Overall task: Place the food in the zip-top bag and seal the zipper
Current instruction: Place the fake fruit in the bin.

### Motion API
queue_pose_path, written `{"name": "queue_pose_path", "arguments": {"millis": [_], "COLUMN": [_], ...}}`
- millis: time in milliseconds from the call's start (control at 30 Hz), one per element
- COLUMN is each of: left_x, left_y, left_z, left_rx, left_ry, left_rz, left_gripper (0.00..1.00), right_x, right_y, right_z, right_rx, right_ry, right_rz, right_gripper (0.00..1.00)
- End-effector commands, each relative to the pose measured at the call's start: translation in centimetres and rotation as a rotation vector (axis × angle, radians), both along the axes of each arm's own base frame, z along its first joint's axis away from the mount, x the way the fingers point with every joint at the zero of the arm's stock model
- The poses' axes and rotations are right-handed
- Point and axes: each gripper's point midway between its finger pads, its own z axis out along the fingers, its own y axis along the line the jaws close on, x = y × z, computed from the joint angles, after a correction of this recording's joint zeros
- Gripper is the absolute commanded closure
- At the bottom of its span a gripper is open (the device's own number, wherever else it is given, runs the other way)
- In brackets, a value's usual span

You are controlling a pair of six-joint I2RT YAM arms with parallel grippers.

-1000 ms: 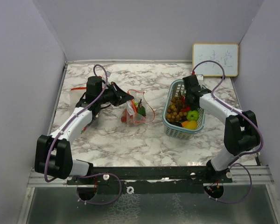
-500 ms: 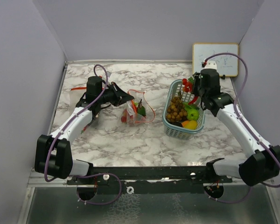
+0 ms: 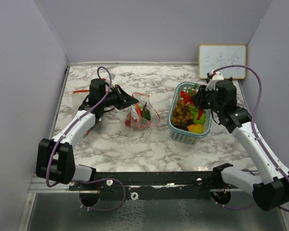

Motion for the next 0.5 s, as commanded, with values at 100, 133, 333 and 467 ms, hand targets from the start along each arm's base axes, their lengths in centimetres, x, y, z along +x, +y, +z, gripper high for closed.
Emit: {"name": "queue_pose_path", "arguments": {"millis": [100, 133, 333, 467], "left_x": [0.1, 0.1, 0.1, -0.1], "left_y": [-0.3, -0.3, -0.3, -0.2], "left_z": [1.8, 1.8, 1.8, 1.8], "left_rx": [-0.017, -0.015, -0.014, -0.012], "left_ry": [-0.054, -0.054, -0.056, -0.056], "left_rz": [-0.027, -0.027, -0.027, -0.028], "left_gripper": [1.00, 1.00, 1.00, 1.00], "right_x": [-5.2, -5.4, -5.1, -5.1], "right_y": [2.7, 2.8, 2.7, 3.1], "right_z": [-3.2, -4.1, -7.5, -8.8], "right_rx": [0.177, 0.176, 0.185, 0.183], "right_ry": [0.111, 0.136, 0.210, 0.249], "right_rz": [0.137, 0.141, 0.101, 0.114], "right_gripper": [0.78, 0.73, 0.53, 0.40]}}
